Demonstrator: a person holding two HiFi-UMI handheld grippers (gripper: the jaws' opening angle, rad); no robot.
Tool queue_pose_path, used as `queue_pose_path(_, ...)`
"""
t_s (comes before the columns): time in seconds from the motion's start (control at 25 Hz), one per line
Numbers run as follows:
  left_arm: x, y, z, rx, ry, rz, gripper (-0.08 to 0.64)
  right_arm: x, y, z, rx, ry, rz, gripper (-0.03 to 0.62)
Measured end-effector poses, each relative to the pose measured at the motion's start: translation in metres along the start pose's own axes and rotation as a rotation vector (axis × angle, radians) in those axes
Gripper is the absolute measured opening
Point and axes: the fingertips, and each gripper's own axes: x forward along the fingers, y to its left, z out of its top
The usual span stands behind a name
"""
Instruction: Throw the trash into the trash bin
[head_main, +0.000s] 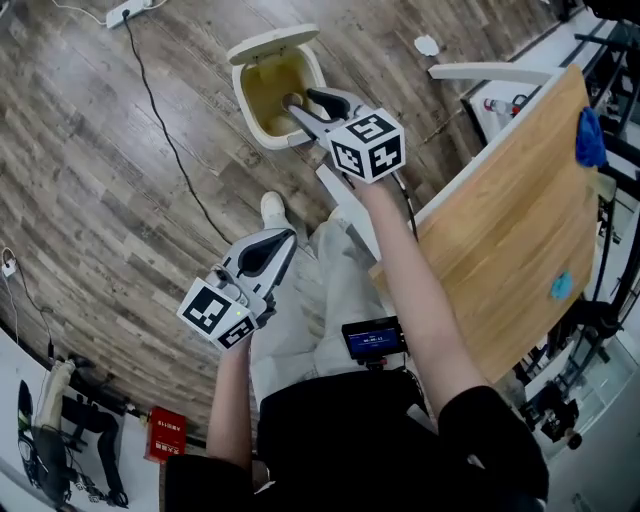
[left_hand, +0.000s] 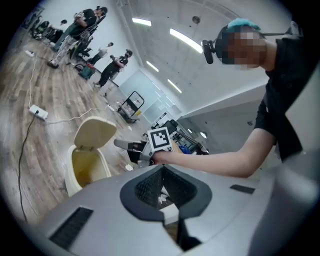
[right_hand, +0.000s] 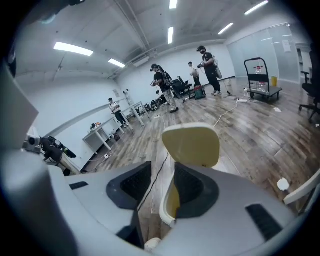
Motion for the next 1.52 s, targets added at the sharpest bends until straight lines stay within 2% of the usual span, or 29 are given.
queue_pose_path(0.08,-0.002,-0.014,0.032,0.084,-0.012,-0.006,0.006,-0.037,0.019,0.032,-0.006,-0.077,0.0,0.061)
queue_pose_path(0.16,-0.011,-0.03,0.058,0.144,-0.019,0.015,0.006,-0.079,0.047,0.057,-0.02,-0.146,-0.002,0.012)
queue_pose_path(0.32,-0.033,-0.082,0.098,0.206,-0.088,0.003,0.006,-0.169,0.113,0.097,-0.053,-0.279,0.033,-0.002)
queue_pose_path(0.44,-0.041,-0.12,0.128,0.317,-0.129,-0.042,0.006,-0.228,0.155,0.13,-0.124,-0.397,0.042,-0.003)
queue_pose_path(0.56,-0.05,-0.142,0.158,0.416,-0.181,-0.067,0.006,-0.265,0.192,0.154,-0.202,-0.499,0.048,-0.002)
queue_pose_path(0.76,-0.086,-0.21,0.155,0.43,-0.216,-0.108,0.006,-0.333,0.267,0.15,-0.251,-0.537,0.054,-0.002)
queue_pose_path(1.04,-0.077,-0.274,0.159,0.576,-0.203,-0.173,0.006,-0.404,0.287,0.174,-0.327,-0.685,0.025,-0.002)
queue_pose_path(1.2,-0.081,-0.285,0.163,0.652,-0.206,-0.167,0.006,-0.407,0.293,0.173,-0.347,-0.719,0.039,-0.002)
queue_pose_path(1.32,-0.093,-0.284,0.161,0.674,-0.221,-0.17,0.006,-0.399,0.306,0.168,-0.355,-0.726,0.048,-0.002)
queue_pose_path(1.52,-0.094,-0.299,0.177,0.695,-0.222,-0.176,0.006,-0.406,0.315,0.189,-0.378,-0.73,0.058,-0.002)
